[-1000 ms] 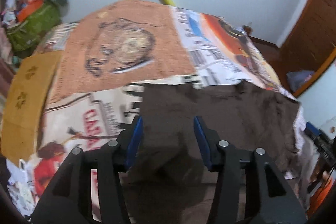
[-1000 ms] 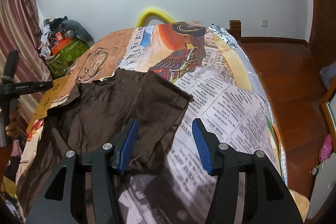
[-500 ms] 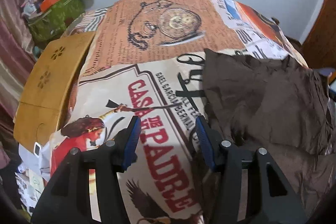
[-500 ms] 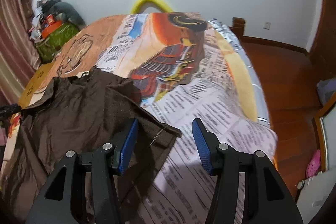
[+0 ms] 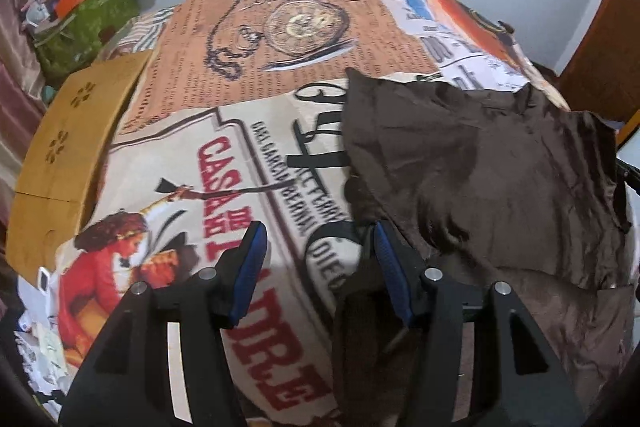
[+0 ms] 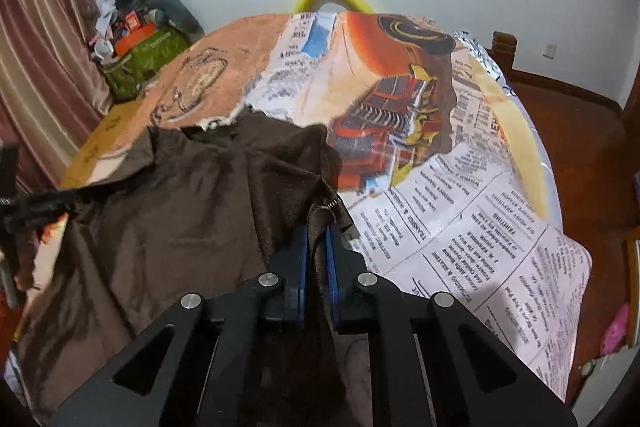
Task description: Fold small clothes
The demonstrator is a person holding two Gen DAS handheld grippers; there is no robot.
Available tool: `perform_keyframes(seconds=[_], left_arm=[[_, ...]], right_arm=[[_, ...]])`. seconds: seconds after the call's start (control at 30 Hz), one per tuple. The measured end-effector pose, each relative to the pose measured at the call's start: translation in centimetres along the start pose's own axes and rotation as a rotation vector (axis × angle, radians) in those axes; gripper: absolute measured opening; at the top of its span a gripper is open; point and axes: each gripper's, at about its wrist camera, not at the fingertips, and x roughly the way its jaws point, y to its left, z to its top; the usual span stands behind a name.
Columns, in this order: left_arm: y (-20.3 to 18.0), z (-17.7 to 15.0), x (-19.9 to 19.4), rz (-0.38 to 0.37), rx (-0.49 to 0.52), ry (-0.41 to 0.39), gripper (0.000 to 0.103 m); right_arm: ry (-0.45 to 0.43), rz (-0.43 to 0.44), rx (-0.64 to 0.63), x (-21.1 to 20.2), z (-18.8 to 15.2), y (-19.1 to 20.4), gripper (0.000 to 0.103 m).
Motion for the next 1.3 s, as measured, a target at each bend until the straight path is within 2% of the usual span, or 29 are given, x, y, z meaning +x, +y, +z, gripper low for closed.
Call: perform_keyframes(seconds=[0.1,0.37,0.43,0.53,0.63,0.67,0.73,0.8,0.83,1.03,1.2,1.3], left_arm=[[-0.9,0.1,0.1,-0.021,0.006,0.004,0.055],[-1.9,-0.7,-0.1,-0.021,0.007,0.022,0.056],[-1.7,-1.1,-0.7,-0.021,0.001,0.017,0.056],[-1.3,-1.9,-2.1,-0.008,-0.002,-0.002,0.059],[-0.9,-2.6,-3.3,0.002,0.003,-0.007,0.059],[-0.9,-2.9,-3.6,0.011,0.009,-0.011,0.059],[-0.9,-3.3,-4.2,0.029,0.023,-0.019,0.059],[-1.0,-3.8,-4.7,0.044,0.037,-0.029,0.059],[-1.0,-4.0,-5.0,0.048,0.040,-0.033,0.059],[-1.4,-5.6,-6.1,0.042,0.044,-0.029,0.061],[-1.6,-7.2,-6.5,0.048,0.048,-0.004,0.064],[-1.6,-7.9,-6.5,0.052,0.046,0.011,0.064]], right_arm=[[-0.023,0.031,0.014,-1.3,0.9,0.7,0.007],[-0.051,0.115,-0.001,-2.3,2.5,4.3,0.007],[-0.043,0.139,-0.001,-1.7,2.7,5.6,0.007],[-0.013,0.125,-0.016,-0.2,2.8,7.9,0.007],[0.031,0.173,0.000,0.4,3.0,9.1,0.008],[0.037,0.187,0.008,0.2,2.9,9.3,0.010],[0.029,0.207,0.011,-0.5,2.9,9.5,0.026],[0.008,0.185,-0.004,-1.6,2.7,9.5,0.040],[-0.002,0.165,-0.019,-2.2,2.5,9.5,0.044],[0.062,0.064,-0.087,-3.3,-0.2,8.5,0.044],[0.107,0.048,-0.040,-3.8,-3.3,6.5,0.044],[0.101,0.021,-0.025,-3.7,-3.3,5.7,0.044]])
